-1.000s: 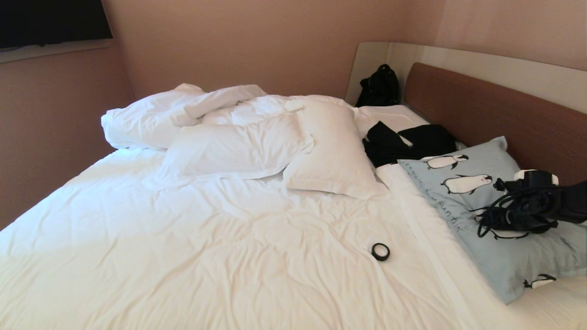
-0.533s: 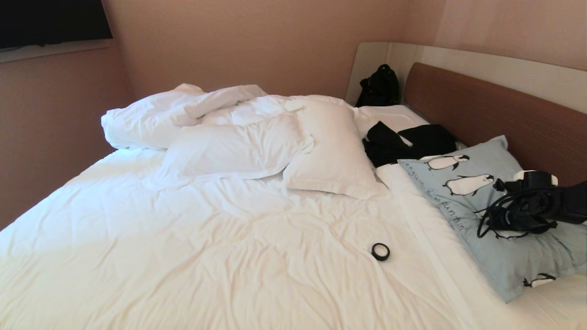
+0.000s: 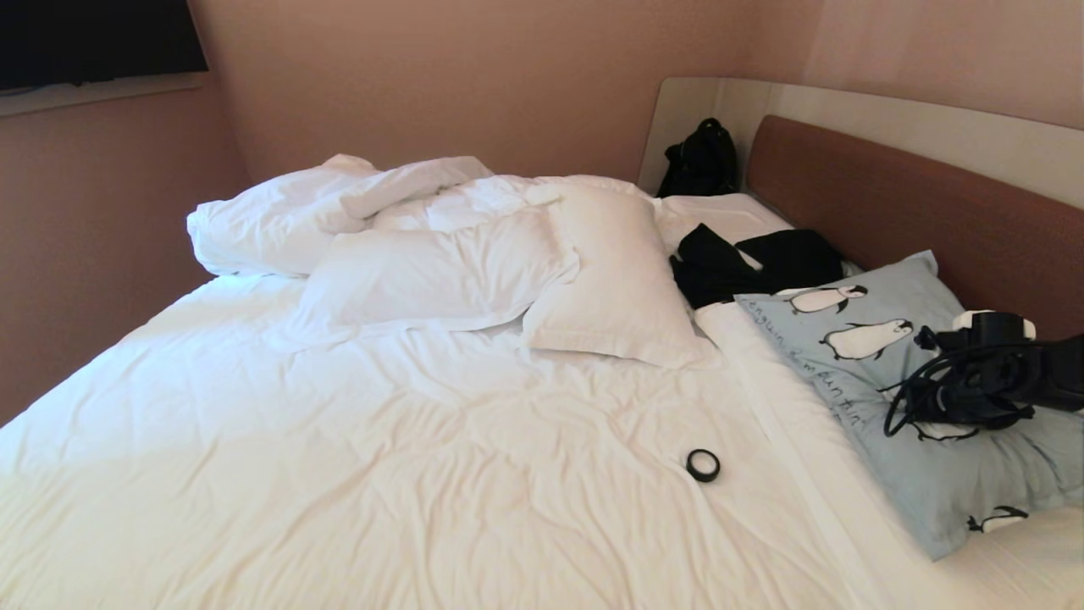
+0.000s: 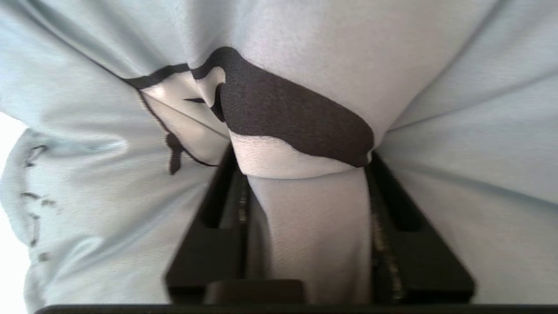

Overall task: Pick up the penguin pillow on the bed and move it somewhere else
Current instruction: Pick up the pillow

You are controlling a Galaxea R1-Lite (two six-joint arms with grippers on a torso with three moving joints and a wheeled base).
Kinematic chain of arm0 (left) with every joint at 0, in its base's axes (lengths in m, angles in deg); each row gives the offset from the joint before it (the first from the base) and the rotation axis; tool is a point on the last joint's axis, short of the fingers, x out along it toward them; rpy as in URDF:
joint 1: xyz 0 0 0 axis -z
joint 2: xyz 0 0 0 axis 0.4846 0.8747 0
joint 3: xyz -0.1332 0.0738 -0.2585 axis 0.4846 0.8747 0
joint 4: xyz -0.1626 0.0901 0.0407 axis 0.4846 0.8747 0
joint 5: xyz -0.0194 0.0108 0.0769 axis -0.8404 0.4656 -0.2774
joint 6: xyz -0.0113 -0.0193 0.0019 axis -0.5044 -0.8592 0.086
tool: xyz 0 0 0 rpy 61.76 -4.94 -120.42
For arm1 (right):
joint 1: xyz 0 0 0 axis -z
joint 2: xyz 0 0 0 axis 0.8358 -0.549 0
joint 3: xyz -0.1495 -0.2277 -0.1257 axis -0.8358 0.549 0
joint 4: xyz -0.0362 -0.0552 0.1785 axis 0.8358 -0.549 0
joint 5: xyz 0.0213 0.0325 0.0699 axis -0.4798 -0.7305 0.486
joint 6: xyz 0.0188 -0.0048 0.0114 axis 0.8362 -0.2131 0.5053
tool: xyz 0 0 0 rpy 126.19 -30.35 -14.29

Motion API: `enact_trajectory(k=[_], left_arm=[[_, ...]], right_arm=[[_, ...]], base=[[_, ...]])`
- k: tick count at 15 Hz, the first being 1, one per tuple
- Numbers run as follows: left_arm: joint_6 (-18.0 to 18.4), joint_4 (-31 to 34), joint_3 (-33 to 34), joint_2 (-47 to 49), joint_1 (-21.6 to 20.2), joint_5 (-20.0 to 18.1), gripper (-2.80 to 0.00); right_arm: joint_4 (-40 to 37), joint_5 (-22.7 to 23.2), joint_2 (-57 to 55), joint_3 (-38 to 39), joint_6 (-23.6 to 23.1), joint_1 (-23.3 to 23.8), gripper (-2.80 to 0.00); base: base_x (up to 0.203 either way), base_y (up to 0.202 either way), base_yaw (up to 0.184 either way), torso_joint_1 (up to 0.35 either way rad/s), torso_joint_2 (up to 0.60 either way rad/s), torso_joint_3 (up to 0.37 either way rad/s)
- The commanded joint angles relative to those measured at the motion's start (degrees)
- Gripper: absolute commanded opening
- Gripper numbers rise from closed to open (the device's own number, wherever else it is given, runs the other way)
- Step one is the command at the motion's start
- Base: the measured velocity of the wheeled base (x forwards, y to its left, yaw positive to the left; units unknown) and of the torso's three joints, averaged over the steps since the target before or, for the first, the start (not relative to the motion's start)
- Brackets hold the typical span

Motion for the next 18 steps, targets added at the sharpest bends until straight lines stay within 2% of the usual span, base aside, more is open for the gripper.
enact_trajectory(k=[1, 10, 18], left_arm=[[-0.02, -0.01, 0.09, -0.02, -0.02, 0.02, -2.8], [-0.02, -0.01, 0.09, -0.02, -0.02, 0.02, -2.8], [-0.02, -0.01, 0.09, -0.02, -0.1, 0.02, -2.8]], right_arm=[[0.09, -0.07, 2.69, 0.24, 0.09, -0.06, -2.8], [0.16, 0.41, 13.35, 3.16, 2.35, -0.14, -2.8], [0.15, 0.5, 19.48, 4.21, 6.32, -0.63, -2.8]], base=[[0.0, 0.0, 0.0, 0.0, 0.0, 0.0], [0.0, 0.0, 0.0, 0.0, 0.0, 0.0], [0.0, 0.0, 0.0, 0.0, 0.0, 0.0]])
